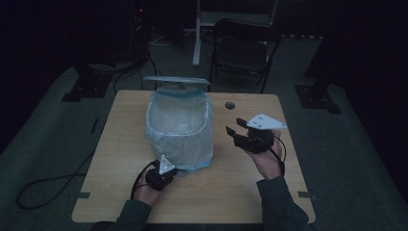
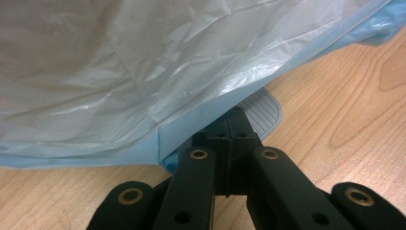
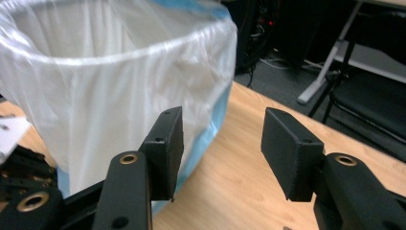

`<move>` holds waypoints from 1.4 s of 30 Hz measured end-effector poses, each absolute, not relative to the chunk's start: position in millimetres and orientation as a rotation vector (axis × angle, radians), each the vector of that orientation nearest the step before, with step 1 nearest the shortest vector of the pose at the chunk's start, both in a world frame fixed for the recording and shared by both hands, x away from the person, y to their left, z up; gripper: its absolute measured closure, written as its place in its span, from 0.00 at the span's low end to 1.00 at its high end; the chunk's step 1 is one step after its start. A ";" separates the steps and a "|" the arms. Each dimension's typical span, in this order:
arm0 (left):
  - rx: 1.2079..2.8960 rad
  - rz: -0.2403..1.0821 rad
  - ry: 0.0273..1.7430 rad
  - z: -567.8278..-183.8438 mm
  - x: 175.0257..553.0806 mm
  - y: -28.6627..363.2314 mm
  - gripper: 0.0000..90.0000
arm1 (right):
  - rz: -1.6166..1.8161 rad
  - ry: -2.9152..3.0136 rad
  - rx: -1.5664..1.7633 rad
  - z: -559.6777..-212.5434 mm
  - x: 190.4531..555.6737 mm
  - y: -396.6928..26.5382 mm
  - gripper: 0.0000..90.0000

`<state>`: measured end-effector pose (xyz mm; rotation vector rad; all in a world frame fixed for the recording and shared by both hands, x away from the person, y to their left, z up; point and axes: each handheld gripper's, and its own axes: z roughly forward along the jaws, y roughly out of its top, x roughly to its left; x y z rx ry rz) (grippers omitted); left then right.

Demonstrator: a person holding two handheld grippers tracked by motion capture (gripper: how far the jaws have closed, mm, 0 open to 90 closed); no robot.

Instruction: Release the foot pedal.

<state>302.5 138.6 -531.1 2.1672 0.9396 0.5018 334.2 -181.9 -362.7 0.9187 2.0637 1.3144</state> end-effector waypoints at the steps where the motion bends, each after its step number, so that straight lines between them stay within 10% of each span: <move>1: 2.167 0.502 0.940 -531.0 302.4 138.4 1.00 | 1.308 2.065 0.927 -365.8 334.3 -183.6 0.54; 42: 2.174 0.536 0.944 -530.3 299.8 134.6 1.00 | 1.149 2.098 1.077 -434.7 336.9 -207.5 0.52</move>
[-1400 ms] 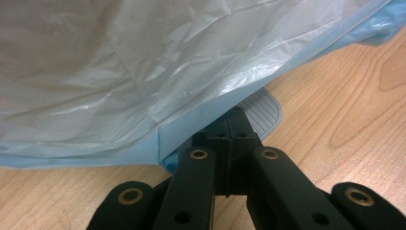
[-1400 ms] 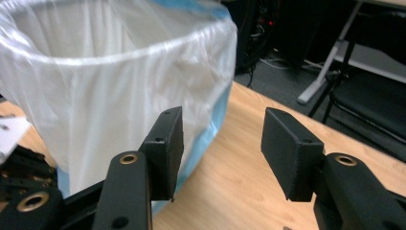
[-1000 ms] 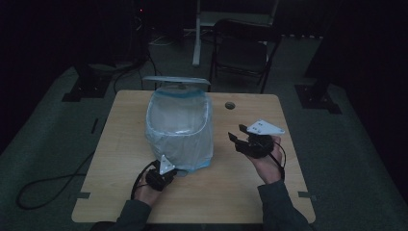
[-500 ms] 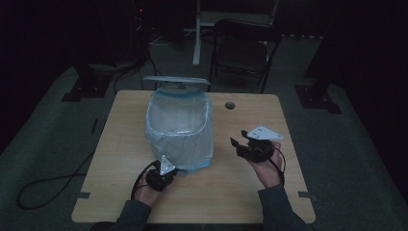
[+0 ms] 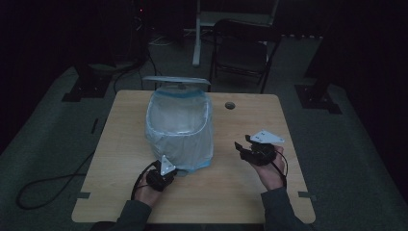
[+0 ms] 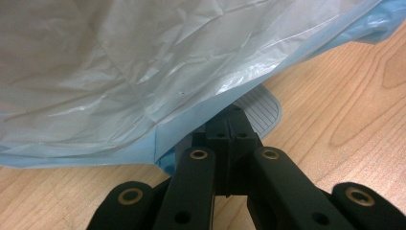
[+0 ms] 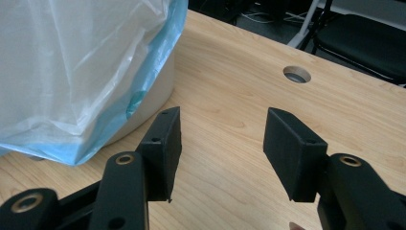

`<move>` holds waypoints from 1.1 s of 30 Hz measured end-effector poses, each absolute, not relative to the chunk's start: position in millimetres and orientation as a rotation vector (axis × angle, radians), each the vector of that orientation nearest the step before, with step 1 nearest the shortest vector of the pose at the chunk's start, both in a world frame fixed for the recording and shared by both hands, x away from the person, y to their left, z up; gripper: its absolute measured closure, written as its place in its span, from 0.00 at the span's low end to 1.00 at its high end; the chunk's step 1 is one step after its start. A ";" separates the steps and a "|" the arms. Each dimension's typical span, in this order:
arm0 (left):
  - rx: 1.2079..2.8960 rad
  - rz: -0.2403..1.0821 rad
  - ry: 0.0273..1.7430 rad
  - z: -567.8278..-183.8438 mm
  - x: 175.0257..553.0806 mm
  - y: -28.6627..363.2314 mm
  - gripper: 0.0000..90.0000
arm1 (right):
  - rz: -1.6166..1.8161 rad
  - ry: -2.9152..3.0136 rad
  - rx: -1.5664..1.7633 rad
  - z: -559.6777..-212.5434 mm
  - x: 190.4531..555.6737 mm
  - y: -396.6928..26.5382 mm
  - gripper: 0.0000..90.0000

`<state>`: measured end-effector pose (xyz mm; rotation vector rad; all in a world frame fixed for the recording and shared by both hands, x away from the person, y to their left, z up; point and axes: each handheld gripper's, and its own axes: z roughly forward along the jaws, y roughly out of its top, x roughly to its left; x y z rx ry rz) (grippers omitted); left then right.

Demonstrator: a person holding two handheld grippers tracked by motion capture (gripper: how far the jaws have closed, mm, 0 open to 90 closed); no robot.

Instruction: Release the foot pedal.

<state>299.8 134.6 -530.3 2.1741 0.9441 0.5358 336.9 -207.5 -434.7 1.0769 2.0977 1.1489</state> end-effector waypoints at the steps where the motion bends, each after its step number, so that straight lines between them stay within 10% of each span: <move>1: 2.174 0.537 0.944 -530.3 299.8 134.5 1.00 | 1.146 2.099 1.077 -435.7 336.8 -208.0 0.52; 22: 2.165 0.545 0.954 -526.7 298.4 134.6 0.99 | 1.123 2.111 1.092 -445.2 337.0 -210.6 0.52; 33: 2.100 0.509 0.854 -510.1 274.7 140.0 0.78 | 1.041 2.132 1.138 -468.9 343.4 -215.0 0.52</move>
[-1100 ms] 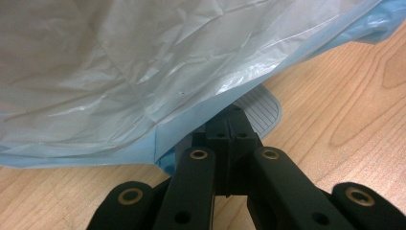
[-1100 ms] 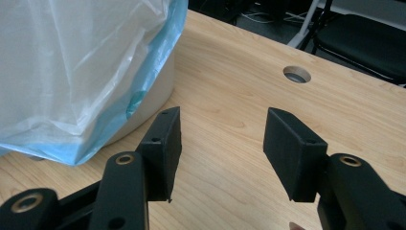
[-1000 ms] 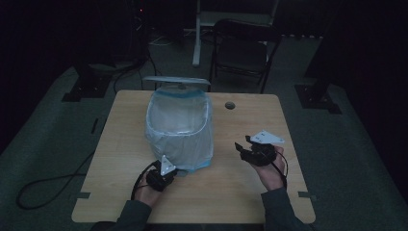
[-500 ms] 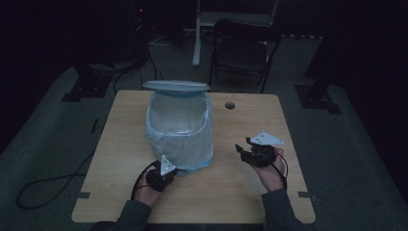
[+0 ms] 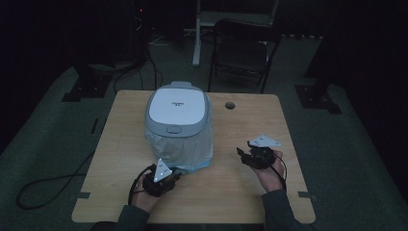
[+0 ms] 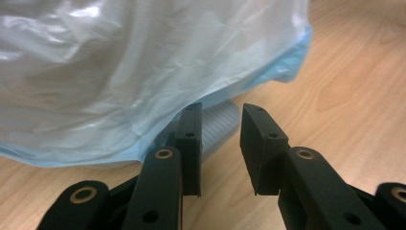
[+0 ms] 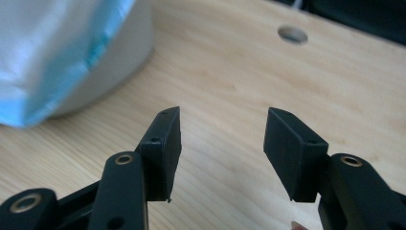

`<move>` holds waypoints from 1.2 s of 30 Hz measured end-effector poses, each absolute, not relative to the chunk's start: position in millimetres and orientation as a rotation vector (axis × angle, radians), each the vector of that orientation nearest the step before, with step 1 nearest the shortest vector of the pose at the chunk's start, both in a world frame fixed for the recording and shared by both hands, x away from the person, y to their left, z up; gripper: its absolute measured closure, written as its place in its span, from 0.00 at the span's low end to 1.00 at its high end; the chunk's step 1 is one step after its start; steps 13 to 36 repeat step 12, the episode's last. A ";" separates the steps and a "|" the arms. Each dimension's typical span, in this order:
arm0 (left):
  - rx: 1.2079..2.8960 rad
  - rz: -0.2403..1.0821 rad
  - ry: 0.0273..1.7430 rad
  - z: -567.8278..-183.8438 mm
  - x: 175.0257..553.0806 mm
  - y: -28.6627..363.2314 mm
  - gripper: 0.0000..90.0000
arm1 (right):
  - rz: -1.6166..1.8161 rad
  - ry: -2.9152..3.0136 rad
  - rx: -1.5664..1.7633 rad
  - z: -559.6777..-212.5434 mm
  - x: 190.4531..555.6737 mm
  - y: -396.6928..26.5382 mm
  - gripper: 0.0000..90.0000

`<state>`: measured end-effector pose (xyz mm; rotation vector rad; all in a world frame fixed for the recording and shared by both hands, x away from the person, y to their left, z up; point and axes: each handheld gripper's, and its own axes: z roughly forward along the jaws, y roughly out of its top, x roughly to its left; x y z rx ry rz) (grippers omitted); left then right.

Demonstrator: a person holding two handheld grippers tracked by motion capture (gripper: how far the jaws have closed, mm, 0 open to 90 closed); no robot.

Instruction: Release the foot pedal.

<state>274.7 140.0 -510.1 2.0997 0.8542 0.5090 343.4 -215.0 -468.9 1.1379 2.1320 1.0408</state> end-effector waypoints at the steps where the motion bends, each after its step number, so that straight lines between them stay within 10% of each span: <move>1: 2.107 0.505 0.850 -511.6 274.3 139.5 0.77 | 1.027 2.136 1.153 -473.8 344.8 -215.1 0.51; 12: 2.125 0.482 0.862 -517.8 275.6 138.0 0.75 | 0.867 2.150 1.310 -534.7 367.0 -216.2 0.48; 36: 2.125 0.482 0.862 -517.8 275.6 138.0 0.75 | 0.867 2.150 1.310 -534.7 367.0 -216.2 0.48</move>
